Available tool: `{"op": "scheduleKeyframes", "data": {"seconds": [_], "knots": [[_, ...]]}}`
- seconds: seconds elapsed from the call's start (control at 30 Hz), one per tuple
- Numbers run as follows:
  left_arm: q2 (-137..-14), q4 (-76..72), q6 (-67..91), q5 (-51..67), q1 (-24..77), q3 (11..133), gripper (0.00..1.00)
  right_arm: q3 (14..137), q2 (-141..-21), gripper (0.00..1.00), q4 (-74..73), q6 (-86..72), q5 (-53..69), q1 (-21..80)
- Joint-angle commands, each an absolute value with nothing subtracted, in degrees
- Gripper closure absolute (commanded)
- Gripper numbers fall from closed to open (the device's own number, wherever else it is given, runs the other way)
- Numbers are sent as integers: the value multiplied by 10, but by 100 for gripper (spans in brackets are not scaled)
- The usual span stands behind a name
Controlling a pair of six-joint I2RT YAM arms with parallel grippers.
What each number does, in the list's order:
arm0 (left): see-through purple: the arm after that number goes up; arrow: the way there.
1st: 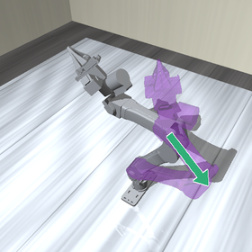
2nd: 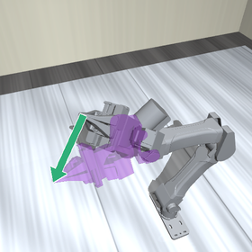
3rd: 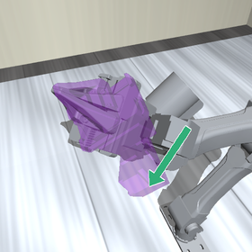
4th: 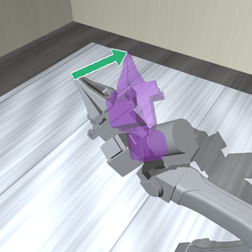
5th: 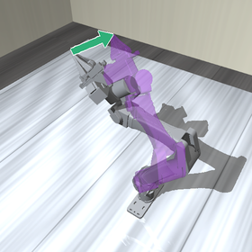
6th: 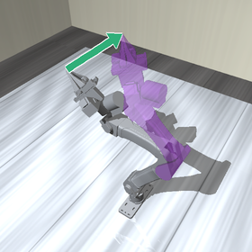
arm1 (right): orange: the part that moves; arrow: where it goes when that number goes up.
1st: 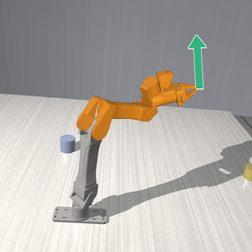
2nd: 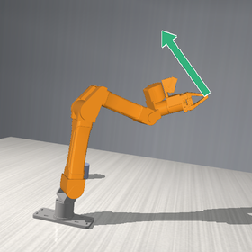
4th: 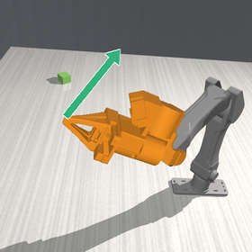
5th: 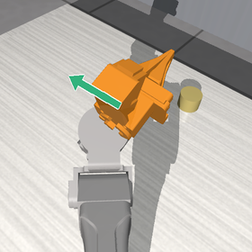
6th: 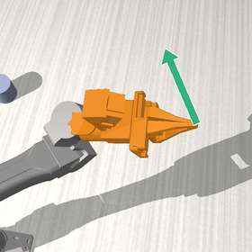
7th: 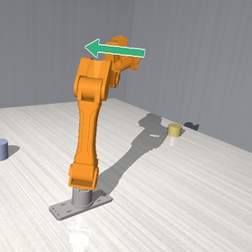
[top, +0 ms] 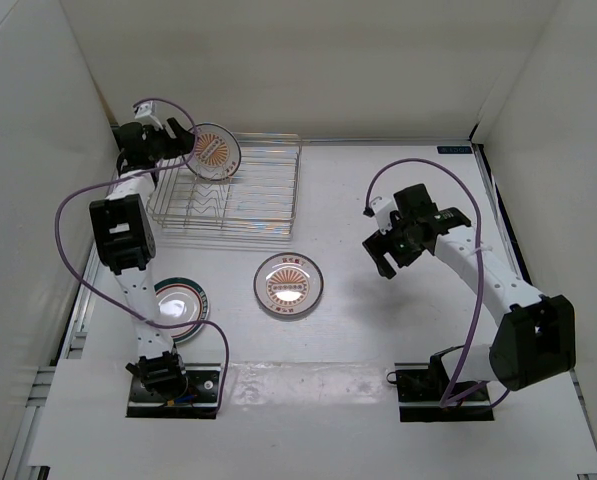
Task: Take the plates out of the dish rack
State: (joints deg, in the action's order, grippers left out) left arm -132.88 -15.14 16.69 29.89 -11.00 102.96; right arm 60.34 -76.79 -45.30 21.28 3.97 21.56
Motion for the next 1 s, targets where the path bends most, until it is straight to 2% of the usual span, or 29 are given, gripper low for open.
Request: {"op": "scheduleKeyframes", "data": {"seconds": [0.0, 0.1, 0.2, 0.23, 0.33, 0.53, 0.57, 0.77, 0.8, 0.97], "knots": [[-1340, -147, 193, 308, -105, 1058, 18, 628, -771, 12, -462, 218, 33, 217], [-1349, -160, 208, 324, -106, 1060, 25, 625, -770, 12, -465, 218, 30, 217], [-1352, -166, 220, 338, -106, 1058, 46, 624, -771, 12, -465, 217, 30, 217], [-1352, -168, 221, 342, -106, 1057, 57, 624, -771, 12, -466, 217, 30, 215], [-1354, -174, 232, 359, -108, 1056, 67, 624, -773, 12, -463, 217, 29, 217], [-1349, -209, 251, 377, -112, 1046, 75, 628, -778, 12, -462, 218, 28, 216], [-1348, -218, 254, 388, -112, 1044, 81, 627, -776, 12, -462, 219, 27, 216], [-1343, -262, 298, 411, -122, 1041, 97, 625, -776, 12, -461, 218, 32, 217], [-1345, -316, 329, 417, -129, 1035, 100, 625, -776, 12, -458, 216, 33, 216], [-1354, -434, 457, 446, -153, 1035, 100, 625, -776, 12, -453, 213, 37, 216]]}}
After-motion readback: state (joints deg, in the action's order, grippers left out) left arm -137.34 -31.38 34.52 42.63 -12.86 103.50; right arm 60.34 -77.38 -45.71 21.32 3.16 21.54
